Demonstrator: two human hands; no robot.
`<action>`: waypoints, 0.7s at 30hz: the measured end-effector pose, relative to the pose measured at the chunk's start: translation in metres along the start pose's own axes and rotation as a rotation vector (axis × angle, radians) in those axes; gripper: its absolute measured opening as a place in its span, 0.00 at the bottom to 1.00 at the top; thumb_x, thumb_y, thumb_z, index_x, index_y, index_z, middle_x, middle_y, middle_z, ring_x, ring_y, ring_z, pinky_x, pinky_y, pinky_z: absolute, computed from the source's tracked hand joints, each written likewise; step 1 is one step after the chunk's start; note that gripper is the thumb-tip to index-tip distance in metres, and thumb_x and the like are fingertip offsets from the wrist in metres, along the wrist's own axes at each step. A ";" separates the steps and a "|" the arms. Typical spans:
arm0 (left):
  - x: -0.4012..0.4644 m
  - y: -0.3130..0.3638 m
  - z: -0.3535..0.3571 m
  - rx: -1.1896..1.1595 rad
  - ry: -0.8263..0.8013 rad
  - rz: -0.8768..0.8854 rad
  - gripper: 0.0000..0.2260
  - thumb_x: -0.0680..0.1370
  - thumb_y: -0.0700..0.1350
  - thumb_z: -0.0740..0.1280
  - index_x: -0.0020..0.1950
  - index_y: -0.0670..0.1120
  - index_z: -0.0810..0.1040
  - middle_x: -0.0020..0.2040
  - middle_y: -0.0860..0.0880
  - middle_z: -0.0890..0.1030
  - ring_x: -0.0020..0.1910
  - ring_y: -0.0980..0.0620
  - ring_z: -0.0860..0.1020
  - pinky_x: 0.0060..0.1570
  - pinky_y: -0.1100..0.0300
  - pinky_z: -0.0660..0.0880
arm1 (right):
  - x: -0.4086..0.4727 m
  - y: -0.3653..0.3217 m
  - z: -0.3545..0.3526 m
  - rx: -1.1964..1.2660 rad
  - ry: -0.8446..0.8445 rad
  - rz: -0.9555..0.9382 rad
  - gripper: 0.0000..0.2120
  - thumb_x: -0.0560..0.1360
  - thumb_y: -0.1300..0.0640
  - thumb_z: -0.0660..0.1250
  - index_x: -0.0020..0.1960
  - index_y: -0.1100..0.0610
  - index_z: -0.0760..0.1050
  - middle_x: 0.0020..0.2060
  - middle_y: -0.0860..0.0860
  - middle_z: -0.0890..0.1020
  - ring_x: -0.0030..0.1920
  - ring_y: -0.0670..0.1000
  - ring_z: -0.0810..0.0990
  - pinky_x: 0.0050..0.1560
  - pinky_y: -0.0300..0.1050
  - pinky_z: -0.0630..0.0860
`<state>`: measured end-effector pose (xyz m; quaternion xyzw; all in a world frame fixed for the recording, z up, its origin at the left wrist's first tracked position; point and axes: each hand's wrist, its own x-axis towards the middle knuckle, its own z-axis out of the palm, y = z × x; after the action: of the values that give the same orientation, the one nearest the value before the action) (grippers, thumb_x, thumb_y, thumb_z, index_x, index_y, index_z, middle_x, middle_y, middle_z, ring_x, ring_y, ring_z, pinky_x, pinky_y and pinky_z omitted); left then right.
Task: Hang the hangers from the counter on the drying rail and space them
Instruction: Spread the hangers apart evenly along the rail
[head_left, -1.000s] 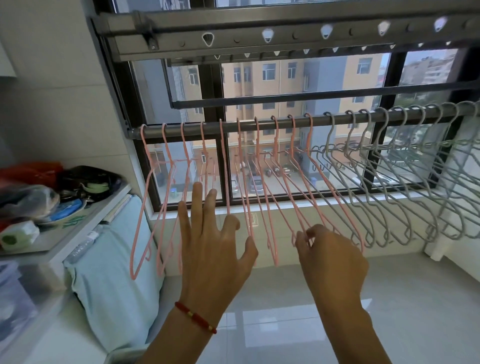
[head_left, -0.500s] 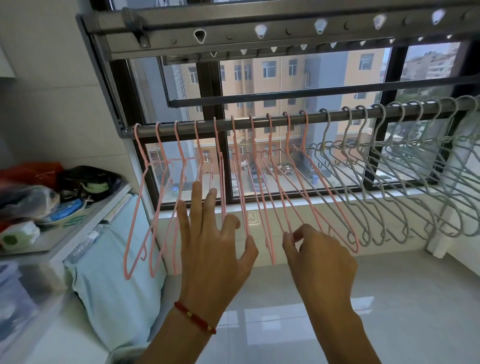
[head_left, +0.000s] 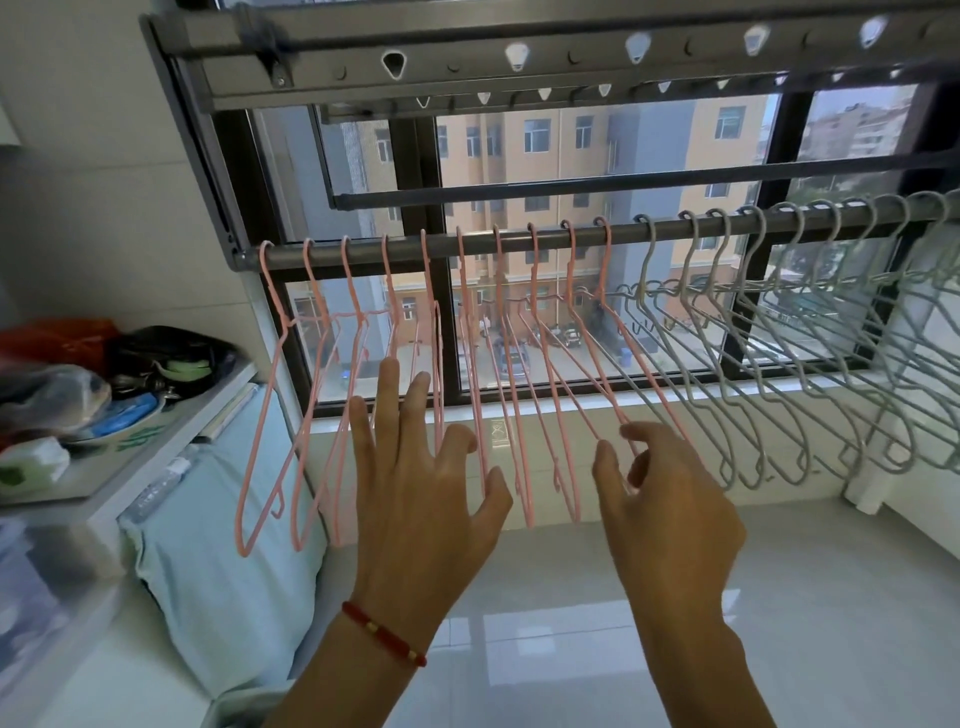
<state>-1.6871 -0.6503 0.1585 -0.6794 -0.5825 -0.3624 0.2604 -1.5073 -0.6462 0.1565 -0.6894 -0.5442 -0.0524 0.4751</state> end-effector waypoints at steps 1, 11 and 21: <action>0.000 0.001 0.000 0.001 -0.001 0.001 0.14 0.73 0.56 0.69 0.49 0.48 0.84 0.75 0.38 0.71 0.81 0.37 0.55 0.76 0.30 0.53 | 0.002 0.004 -0.002 -0.011 0.017 0.005 0.15 0.79 0.44 0.66 0.61 0.50 0.78 0.43 0.48 0.83 0.36 0.48 0.79 0.39 0.42 0.74; 0.001 0.010 0.002 -0.003 -0.019 0.006 0.14 0.74 0.56 0.67 0.50 0.47 0.84 0.76 0.37 0.69 0.82 0.37 0.53 0.75 0.30 0.56 | 0.008 0.020 -0.002 -0.176 -0.136 0.042 0.14 0.80 0.44 0.63 0.52 0.51 0.82 0.39 0.47 0.84 0.33 0.47 0.76 0.35 0.37 0.65; 0.000 0.015 0.004 0.007 -0.022 0.012 0.15 0.73 0.56 0.68 0.50 0.48 0.84 0.75 0.37 0.71 0.81 0.36 0.56 0.75 0.30 0.56 | 0.003 0.015 0.002 -0.167 -0.150 0.008 0.13 0.80 0.42 0.62 0.50 0.48 0.81 0.36 0.44 0.82 0.32 0.45 0.76 0.30 0.34 0.57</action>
<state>-1.6716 -0.6503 0.1573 -0.6859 -0.5826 -0.3512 0.2585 -1.4948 -0.6423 0.1480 -0.7307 -0.5693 -0.0442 0.3742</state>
